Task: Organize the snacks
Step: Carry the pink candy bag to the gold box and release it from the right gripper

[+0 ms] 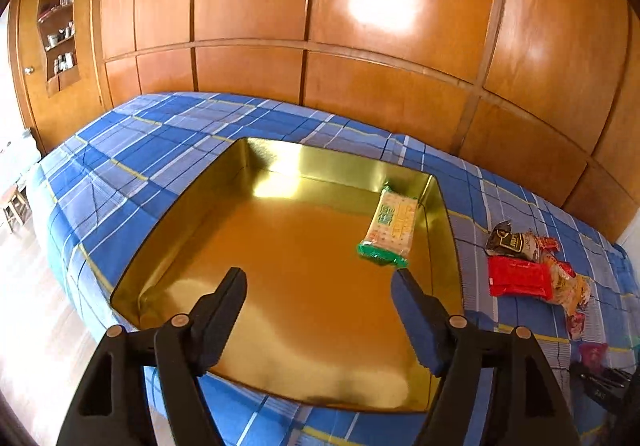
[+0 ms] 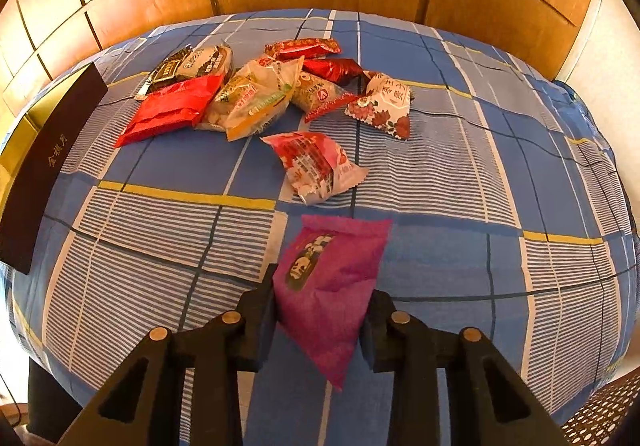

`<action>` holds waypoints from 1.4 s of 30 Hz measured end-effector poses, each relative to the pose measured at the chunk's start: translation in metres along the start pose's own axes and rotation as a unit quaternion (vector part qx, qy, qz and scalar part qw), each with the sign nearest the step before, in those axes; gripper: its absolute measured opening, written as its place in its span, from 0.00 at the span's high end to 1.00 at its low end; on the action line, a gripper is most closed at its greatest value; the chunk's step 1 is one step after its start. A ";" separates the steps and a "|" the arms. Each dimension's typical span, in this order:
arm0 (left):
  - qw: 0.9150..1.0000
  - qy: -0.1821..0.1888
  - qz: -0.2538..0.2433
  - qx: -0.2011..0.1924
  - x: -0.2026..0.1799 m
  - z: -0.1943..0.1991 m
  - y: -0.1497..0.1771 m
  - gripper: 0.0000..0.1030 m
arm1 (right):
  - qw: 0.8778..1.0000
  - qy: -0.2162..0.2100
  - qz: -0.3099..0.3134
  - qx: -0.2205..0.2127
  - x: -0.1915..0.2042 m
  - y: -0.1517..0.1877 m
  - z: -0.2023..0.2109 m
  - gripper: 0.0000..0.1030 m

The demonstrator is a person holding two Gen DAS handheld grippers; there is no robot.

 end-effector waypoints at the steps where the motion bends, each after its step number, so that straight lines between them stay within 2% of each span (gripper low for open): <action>1: 1.000 -0.001 0.003 0.001 0.003 0.001 0.002 0.27 | 1.000 -0.002 -0.001 -0.002 0.003 0.000 0.001 0.68; 8: 1.000 -0.011 0.015 0.008 0.016 0.002 0.010 0.27 | 1.000 -0.022 0.010 -0.004 0.022 -0.003 0.010 0.69; 15: 1.000 -0.015 0.021 0.012 0.025 0.002 0.013 0.27 | 0.996 -0.083 0.038 0.004 0.058 -0.013 0.014 0.69; 21: 0.999 -0.016 0.032 0.015 0.032 0.000 0.014 0.27 | 0.983 -0.162 0.082 -0.022 0.110 -0.035 0.042 0.69; 28: 0.999 -0.026 0.042 0.016 0.045 -0.002 0.015 0.27 | 0.958 -0.233 0.154 -0.062 0.188 -0.058 0.078 0.69; 34: 0.998 -0.044 0.051 0.016 0.058 -0.003 0.018 0.27 | 0.946 -0.258 0.185 -0.069 0.228 -0.064 0.088 0.69; 38: 0.997 -0.053 0.053 0.014 0.063 -0.003 0.018 0.27 | 0.943 -0.261 0.197 -0.065 0.246 -0.062 0.085 0.69; 42: 0.997 -0.053 0.050 0.010 0.063 0.001 0.017 0.27 | 0.942 -0.248 0.214 -0.065 0.264 -0.064 0.077 0.69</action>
Point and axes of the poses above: each gripper's, at about its wrist camera, not at the fingertips, and z roughly against the way its jaws point, x to its left, y to its underside, the point moved 1 cm from there along -z, roughly the way its jaws point, and after that the axes turned 1 degree about z, right-handed, at the moved point
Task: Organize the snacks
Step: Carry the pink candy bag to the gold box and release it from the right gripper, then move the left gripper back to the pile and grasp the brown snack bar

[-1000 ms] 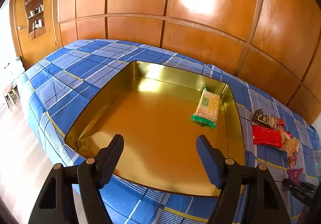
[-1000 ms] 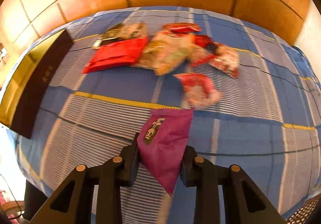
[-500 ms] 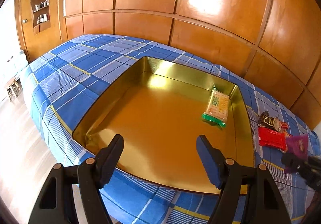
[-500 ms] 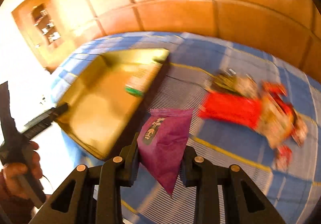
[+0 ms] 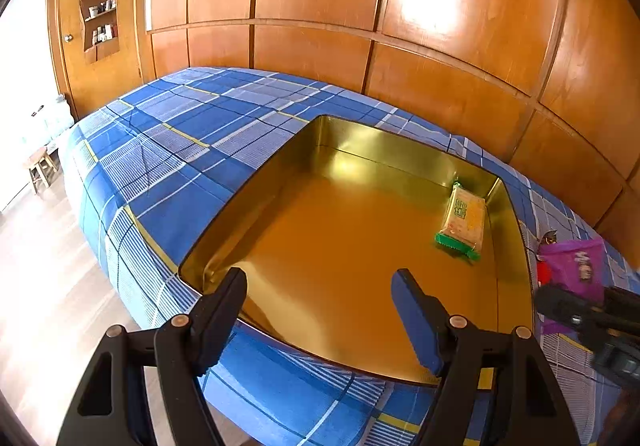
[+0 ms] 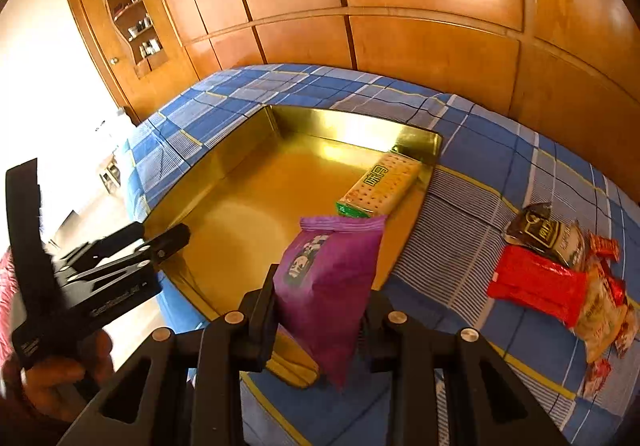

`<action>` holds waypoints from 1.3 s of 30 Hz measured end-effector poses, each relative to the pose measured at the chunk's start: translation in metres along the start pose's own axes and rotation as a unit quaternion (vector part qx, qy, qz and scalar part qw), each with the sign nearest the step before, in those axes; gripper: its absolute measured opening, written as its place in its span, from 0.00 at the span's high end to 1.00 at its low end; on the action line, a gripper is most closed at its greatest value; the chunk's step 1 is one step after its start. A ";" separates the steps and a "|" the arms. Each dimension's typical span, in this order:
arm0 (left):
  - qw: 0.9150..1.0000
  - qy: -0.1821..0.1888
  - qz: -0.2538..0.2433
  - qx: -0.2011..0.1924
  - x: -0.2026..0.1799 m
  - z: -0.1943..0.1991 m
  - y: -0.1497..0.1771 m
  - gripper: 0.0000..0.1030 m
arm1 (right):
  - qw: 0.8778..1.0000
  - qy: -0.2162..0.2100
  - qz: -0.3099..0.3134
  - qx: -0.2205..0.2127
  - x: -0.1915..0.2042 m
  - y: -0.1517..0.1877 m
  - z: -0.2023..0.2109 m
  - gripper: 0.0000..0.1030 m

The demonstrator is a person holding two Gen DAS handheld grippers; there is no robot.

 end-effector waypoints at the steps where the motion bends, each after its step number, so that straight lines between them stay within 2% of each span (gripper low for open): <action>1: 1.000 0.000 -0.002 0.000 -0.001 0.001 0.000 0.27 | 1.000 -0.001 0.005 0.002 0.002 -0.002 -0.005 0.69; 8: 1.000 -0.005 -0.021 -0.018 -0.006 0.011 -0.001 0.27 | 0.999 0.018 0.023 0.022 0.007 -0.008 -0.045 0.65; 13: 0.999 -0.009 -0.035 -0.033 -0.009 0.021 -0.001 0.27 | 0.999 0.029 0.008 0.019 0.001 -0.005 -0.054 0.63; 15: 0.999 -0.010 -0.039 -0.037 -0.010 0.024 -0.001 0.27 | 1.000 0.025 -0.003 0.016 -0.002 -0.004 -0.053 0.59; 20: 0.998 -0.014 -0.045 -0.049 -0.012 0.032 -0.002 0.27 | 1.000 0.023 -0.017 -0.007 -0.006 -0.002 -0.037 0.59; 27: 0.997 -0.015 -0.056 -0.060 -0.017 0.040 -0.002 0.27 | 0.997 0.054 -0.029 -0.047 -0.021 0.002 0.000 0.59; 32: 0.996 -0.008 -0.072 -0.061 -0.027 0.044 0.001 0.27 | 0.993 0.086 -0.042 -0.062 -0.044 0.010 0.025 0.59; 39: 0.991 0.013 -0.120 -0.057 -0.058 0.044 0.008 0.27 | 0.987 0.126 -0.077 -0.068 -0.091 0.030 0.055 0.59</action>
Point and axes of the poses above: each gripper's, at about its wrist camera, not at the fingertips, and z roughly against the way its jaws point, x to its left, y to its underside, the point moved 1 cm from there along -z, roughly the way its jaws point, and after that the axes turned 1 degree about z, right-handed, at the moved point
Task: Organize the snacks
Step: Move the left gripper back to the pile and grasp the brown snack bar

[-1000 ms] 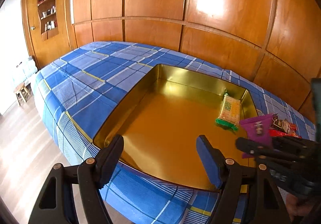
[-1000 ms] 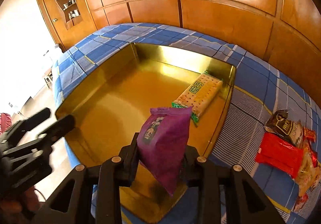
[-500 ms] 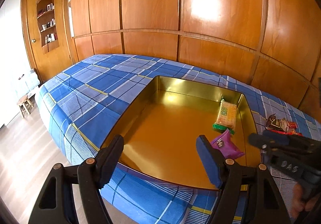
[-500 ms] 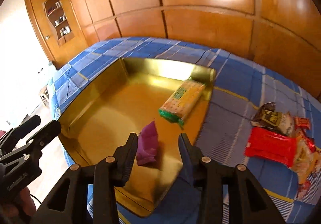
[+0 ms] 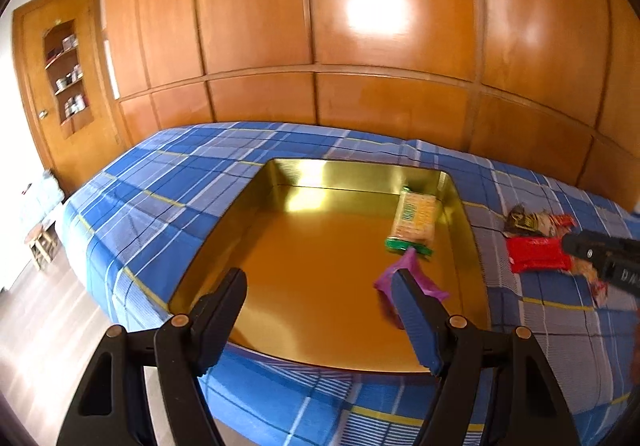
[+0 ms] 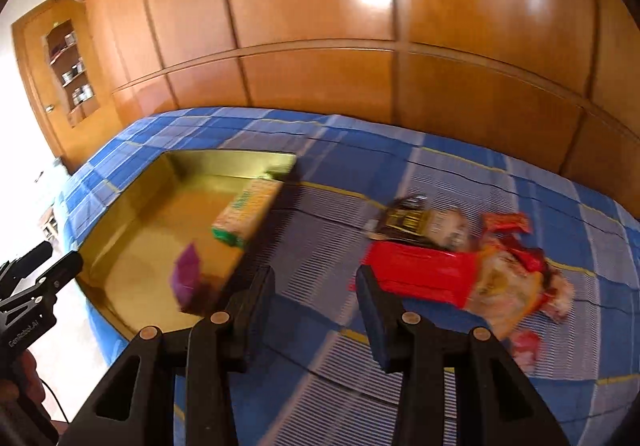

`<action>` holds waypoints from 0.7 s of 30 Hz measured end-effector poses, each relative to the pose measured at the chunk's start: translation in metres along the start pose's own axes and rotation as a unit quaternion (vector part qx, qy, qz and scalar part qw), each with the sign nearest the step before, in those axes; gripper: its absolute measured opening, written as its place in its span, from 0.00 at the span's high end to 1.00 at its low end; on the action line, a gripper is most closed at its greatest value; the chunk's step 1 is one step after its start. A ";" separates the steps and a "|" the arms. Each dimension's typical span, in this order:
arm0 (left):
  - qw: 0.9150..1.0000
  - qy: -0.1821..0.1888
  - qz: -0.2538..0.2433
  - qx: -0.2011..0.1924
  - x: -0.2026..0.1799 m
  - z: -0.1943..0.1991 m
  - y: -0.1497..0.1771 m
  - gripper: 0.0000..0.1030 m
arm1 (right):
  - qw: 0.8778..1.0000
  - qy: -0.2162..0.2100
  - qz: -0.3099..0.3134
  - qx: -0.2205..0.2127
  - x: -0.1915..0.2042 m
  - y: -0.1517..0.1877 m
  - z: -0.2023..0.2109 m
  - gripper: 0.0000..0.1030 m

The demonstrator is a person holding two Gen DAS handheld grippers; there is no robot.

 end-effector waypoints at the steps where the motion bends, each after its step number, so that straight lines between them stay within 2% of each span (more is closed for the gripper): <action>1: 1.000 0.004 -0.006 0.001 -0.006 0.000 0.000 0.27 | 1.000 0.009 -0.005 0.000 -0.010 0.002 0.002 0.59; 10: 0.997 0.042 -0.068 0.006 -0.053 0.000 -0.002 0.27 | 0.998 0.050 -0.024 -0.002 -0.080 0.001 0.021 0.59; 15: 0.992 0.079 -0.098 0.031 -0.081 -0.006 -0.002 0.29 | 0.998 0.058 -0.021 0.007 -0.130 -0.004 0.029 0.59; 19: 0.982 0.128 -0.124 0.060 -0.108 -0.015 -0.005 0.33 | 0.997 0.058 -0.026 0.044 -0.174 -0.002 0.025 0.59; 21: 0.973 0.163 -0.147 0.069 -0.125 -0.018 -0.008 0.33 | 0.996 0.056 -0.035 0.066 -0.195 0.005 0.018 0.59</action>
Point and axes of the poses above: each gripper's, at about its wrist camera, not at the fingertips, and z roughly against the way its jaws point, x to its left, y to its underside, the point moved 1 cm from there along -z, roughly the way its jaws point, and after that the axes turned 1 degree about z, right-handed, at the moved point
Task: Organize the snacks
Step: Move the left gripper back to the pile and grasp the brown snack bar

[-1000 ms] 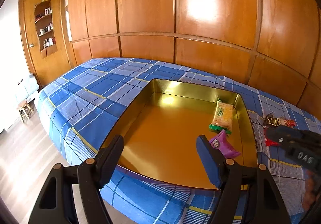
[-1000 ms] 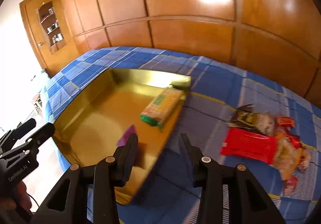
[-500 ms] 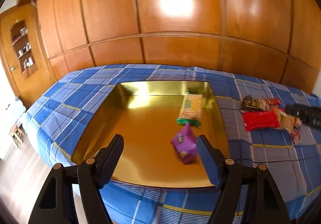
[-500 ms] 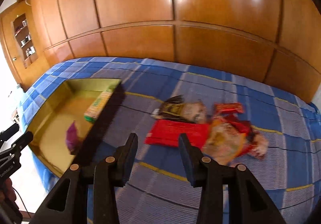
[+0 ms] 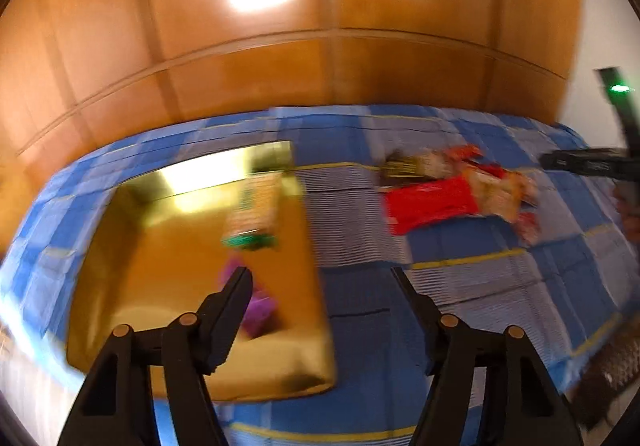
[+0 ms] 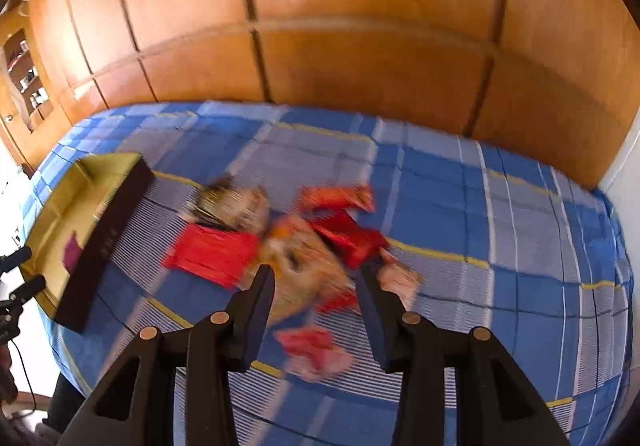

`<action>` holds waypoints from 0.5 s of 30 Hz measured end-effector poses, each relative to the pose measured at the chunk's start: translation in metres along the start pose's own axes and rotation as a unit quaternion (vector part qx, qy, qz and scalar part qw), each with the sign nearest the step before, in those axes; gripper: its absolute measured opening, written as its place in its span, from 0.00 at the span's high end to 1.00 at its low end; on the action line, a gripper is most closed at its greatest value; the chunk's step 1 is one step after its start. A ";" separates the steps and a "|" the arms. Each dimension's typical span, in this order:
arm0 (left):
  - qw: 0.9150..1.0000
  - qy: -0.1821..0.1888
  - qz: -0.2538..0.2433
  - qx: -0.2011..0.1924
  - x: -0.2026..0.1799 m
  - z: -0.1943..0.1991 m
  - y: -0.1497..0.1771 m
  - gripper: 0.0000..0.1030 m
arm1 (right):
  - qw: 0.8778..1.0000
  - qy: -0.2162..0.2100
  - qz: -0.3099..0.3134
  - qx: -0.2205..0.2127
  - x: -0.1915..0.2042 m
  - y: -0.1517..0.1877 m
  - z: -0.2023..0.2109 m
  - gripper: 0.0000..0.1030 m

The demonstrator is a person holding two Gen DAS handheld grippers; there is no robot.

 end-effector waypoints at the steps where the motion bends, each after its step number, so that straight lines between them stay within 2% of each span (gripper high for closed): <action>1: 1.000 0.014 -0.012 0.005 -0.007 -0.005 -0.004 0.33 | 1.000 0.004 -0.009 0.009 -0.013 0.003 -0.006 0.59; 6: 0.993 0.064 -0.090 0.041 -0.043 -0.040 -0.025 0.32 | 0.997 -0.007 -0.075 0.029 -0.052 0.019 -0.022 0.59; 9: 0.988 0.063 -0.128 0.061 -0.058 -0.066 -0.043 0.31 | 0.995 -0.021 -0.094 0.029 -0.057 0.018 -0.020 0.59; 12: 0.985 0.064 -0.142 0.073 -0.067 -0.093 -0.067 0.30 | 0.994 -0.042 -0.103 0.020 -0.056 0.016 -0.016 0.59; 14: 0.980 0.067 -0.171 0.071 -0.075 -0.106 -0.080 0.30 | 0.993 -0.054 -0.103 0.023 -0.053 0.013 -0.018 0.59; 15: 0.975 0.067 -0.200 0.068 -0.083 -0.115 -0.088 0.30 | 0.993 -0.056 -0.103 0.023 -0.052 0.012 -0.018 0.59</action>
Point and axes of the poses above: each gripper's, at about its wrist camera, not at the fingertips, and z roughly against the way its jaws point, x to its left, y to its underside, the point moved 1 cm from there along -z, roughly the way its jaws point, and after that the axes turned 1 degree about z, right-handed, at the moved point
